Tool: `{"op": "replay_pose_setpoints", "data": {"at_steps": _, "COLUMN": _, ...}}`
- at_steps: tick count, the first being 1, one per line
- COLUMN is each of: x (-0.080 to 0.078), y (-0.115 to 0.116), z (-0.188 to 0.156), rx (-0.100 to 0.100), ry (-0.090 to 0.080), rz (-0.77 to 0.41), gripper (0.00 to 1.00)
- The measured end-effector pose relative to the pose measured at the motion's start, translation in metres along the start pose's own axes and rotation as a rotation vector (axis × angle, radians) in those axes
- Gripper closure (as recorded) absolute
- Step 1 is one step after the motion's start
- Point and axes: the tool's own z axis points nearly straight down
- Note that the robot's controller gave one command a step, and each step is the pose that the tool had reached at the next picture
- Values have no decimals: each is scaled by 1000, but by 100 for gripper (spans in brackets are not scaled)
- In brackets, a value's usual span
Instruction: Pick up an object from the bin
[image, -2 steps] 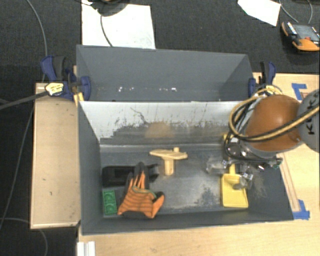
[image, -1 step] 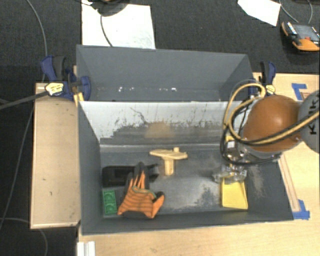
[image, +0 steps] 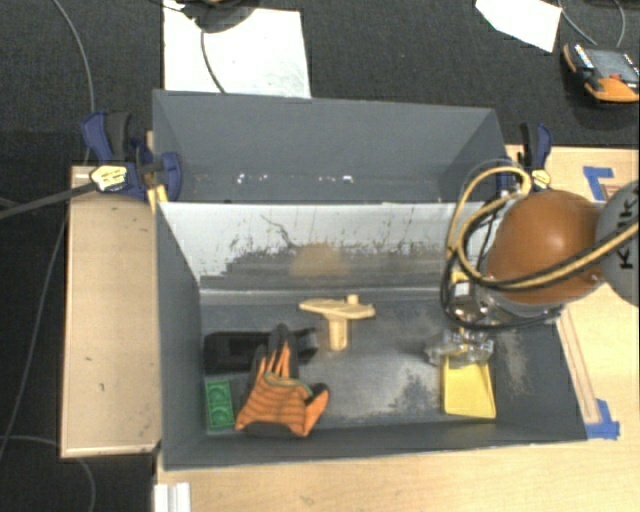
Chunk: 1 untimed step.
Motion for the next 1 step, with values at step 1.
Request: {"op": "replay_pose_setpoints", "data": {"at_steps": 1, "x": 0, "y": 0, "z": -1, "rx": 0, "ry": -1, "rz": 1, "gripper": 100}}
